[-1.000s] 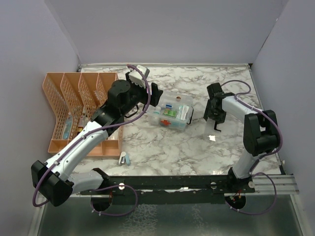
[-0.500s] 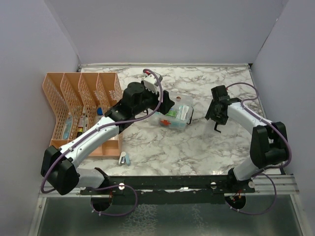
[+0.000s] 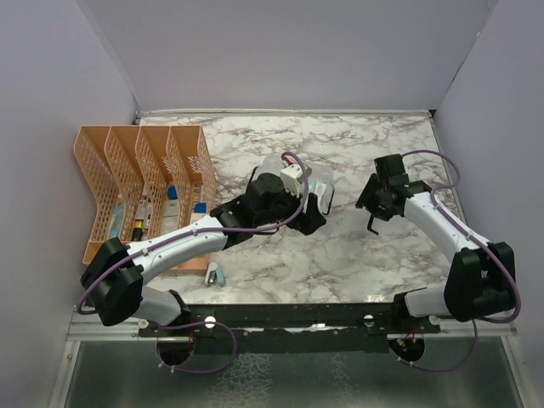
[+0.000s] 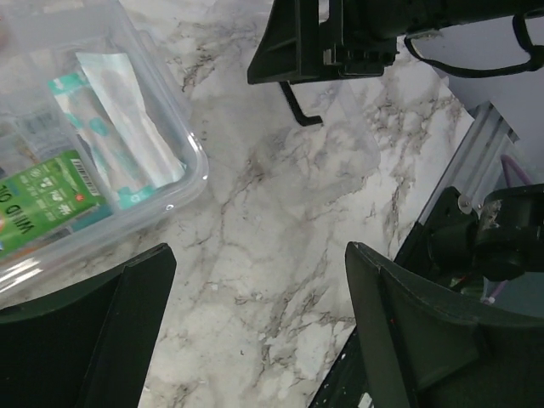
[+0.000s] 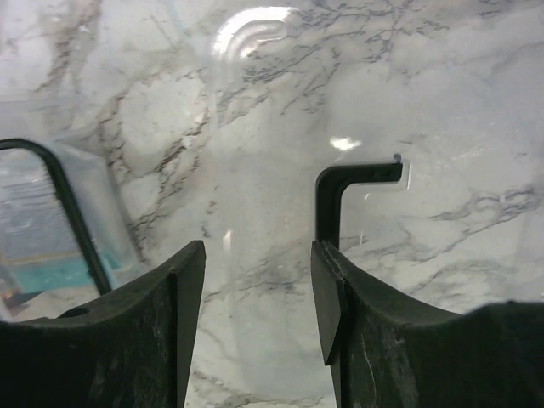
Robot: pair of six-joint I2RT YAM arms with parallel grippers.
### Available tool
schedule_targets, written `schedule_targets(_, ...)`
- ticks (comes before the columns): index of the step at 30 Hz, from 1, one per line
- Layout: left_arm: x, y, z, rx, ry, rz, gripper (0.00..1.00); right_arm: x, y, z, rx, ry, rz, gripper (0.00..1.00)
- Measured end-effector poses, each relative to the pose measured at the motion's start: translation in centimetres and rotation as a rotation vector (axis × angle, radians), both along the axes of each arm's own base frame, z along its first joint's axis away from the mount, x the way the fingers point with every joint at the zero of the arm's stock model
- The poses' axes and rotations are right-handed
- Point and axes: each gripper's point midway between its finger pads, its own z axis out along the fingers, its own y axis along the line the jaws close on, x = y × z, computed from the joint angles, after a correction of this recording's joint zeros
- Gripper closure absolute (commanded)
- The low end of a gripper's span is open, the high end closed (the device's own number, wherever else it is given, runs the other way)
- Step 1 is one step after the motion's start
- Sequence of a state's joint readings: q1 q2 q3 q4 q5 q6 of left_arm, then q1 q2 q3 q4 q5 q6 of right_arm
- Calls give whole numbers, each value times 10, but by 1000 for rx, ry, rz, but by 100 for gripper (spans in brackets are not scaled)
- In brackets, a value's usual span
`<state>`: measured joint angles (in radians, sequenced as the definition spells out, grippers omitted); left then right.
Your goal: Organize the medicine kit
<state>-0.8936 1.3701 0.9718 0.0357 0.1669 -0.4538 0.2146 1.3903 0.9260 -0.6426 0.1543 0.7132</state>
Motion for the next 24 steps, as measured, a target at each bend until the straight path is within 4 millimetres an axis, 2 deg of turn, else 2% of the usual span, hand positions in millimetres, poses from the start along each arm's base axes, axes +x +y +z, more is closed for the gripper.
schedule_targets(6,-16,-18,-8,-34,76,-16,18,-6,14,27,111,-87,-6,50)
schedule_targets(13,-25,-32,-17,-49,145,-17,20,-19,19,42,171,-140,-2,48)
schedule_targets(17,-29,-36,-18,-54,160,-20,20,-22,16,30,149,-103,2,44)
schedule_targets(21,-35,-39,-18,-56,166,-30,20,-23,8,5,82,-16,3,41)
schedule_targets(24,-38,-40,-17,-58,165,-38,20,-23,2,-7,35,30,5,41)
